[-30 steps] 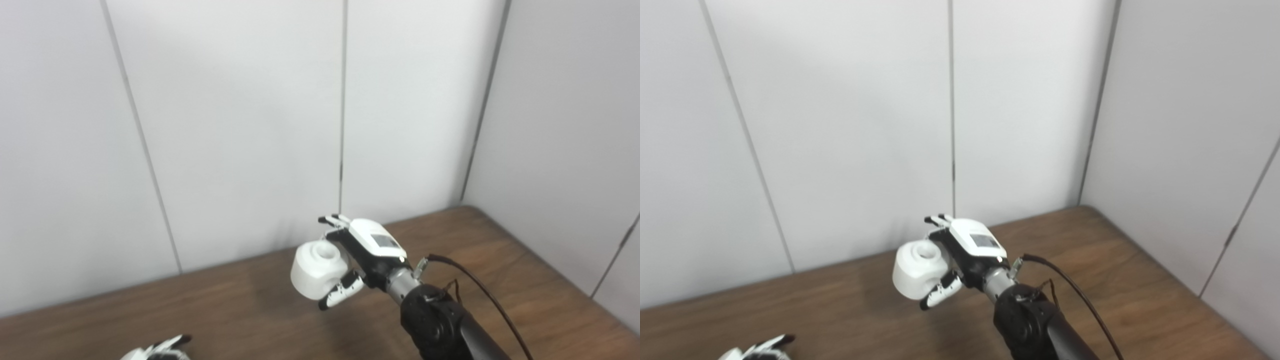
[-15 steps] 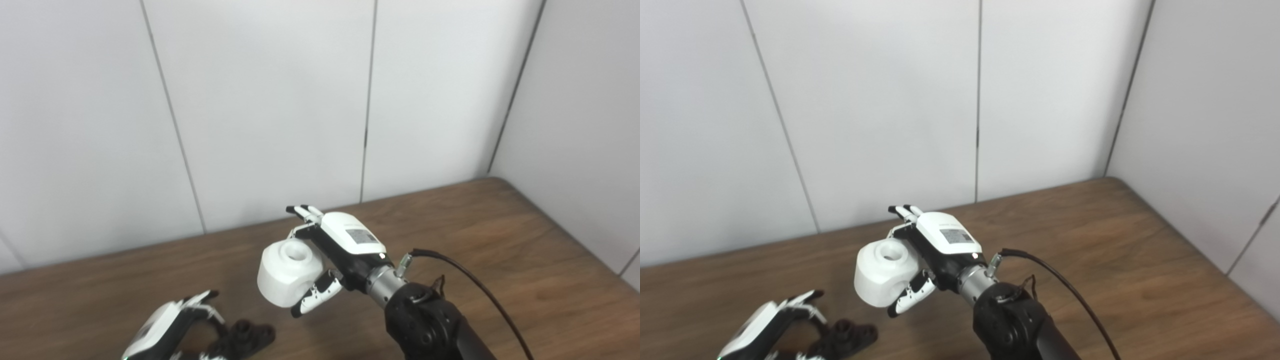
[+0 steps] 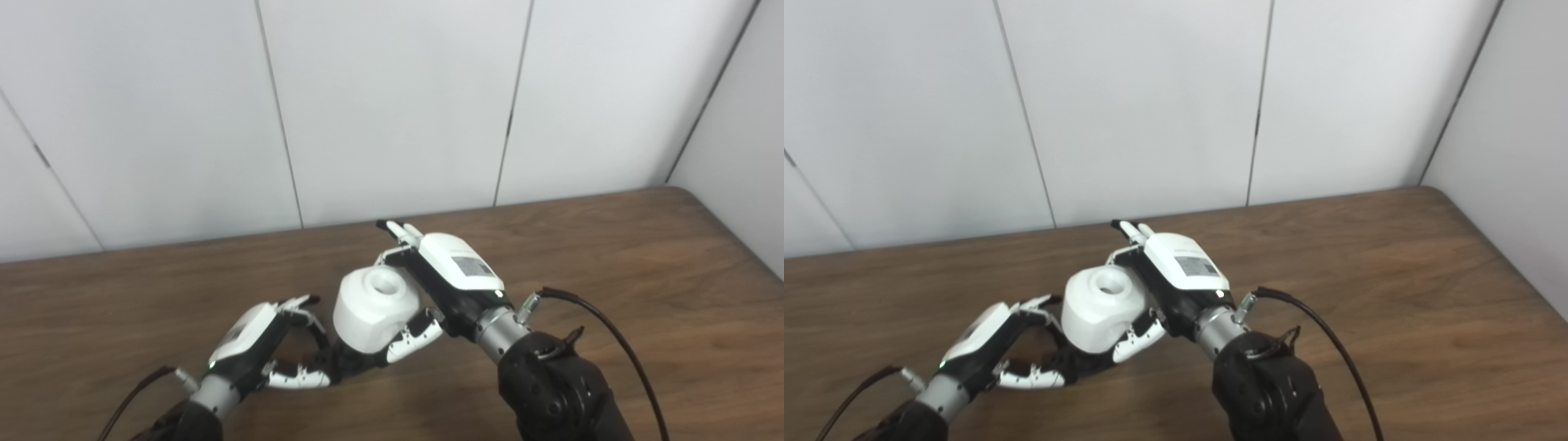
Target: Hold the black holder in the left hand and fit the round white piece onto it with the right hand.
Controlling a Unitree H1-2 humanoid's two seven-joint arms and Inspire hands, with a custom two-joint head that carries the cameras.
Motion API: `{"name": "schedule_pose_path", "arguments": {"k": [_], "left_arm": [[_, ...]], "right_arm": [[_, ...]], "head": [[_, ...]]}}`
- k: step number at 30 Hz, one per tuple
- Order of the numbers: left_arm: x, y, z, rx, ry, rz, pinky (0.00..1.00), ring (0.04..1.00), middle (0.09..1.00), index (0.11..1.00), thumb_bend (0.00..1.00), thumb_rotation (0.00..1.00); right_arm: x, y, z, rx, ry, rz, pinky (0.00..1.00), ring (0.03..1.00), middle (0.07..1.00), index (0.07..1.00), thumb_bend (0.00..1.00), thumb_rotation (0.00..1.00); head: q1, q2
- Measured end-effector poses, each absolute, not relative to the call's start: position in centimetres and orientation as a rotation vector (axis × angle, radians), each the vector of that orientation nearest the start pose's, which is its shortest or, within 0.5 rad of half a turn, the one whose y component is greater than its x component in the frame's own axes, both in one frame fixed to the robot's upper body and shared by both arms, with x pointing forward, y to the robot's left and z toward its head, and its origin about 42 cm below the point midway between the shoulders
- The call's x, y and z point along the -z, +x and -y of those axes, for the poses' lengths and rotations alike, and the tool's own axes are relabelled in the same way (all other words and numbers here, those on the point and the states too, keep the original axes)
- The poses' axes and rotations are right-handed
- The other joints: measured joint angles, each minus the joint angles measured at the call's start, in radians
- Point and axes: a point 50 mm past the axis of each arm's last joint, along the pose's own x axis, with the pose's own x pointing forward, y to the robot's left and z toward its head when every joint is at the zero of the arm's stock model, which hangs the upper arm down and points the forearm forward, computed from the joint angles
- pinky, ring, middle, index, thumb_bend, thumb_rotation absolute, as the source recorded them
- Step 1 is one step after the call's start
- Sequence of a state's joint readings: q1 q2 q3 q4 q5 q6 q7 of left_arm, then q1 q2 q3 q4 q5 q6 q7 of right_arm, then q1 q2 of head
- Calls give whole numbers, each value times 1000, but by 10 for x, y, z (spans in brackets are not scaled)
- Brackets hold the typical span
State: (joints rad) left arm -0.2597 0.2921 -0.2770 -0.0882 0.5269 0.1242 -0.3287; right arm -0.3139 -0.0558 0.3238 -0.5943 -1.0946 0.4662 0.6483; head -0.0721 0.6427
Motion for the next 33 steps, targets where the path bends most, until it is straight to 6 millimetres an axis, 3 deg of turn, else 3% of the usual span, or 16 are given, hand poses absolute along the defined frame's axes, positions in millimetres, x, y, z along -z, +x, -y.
{"name": "schedule_pose_path", "arguments": {"k": [8,16,24,33], "left_arm": [[-176,344,-198,478,884,133,1000,951,933,478,514,45],[-174,343,-191,488,889,136,984,948,928,478,514,46],[-174,343,-189,480,885,141,976,941,923,478,514,47],[-171,340,-187,484,875,138,990,944,924,478,514,46]], "right_arm": [[-288,290,121,-260,-1075,224,728,966,954,483,504,137],[-288,287,115,-209,-1101,229,709,977,951,483,505,134],[-262,298,110,-160,-1107,173,644,938,935,484,506,135],[-242,309,107,-59,-1099,107,643,948,927,484,506,135]], "head": [[41,20],[52,12],[71,-1],[64,-6]]}}
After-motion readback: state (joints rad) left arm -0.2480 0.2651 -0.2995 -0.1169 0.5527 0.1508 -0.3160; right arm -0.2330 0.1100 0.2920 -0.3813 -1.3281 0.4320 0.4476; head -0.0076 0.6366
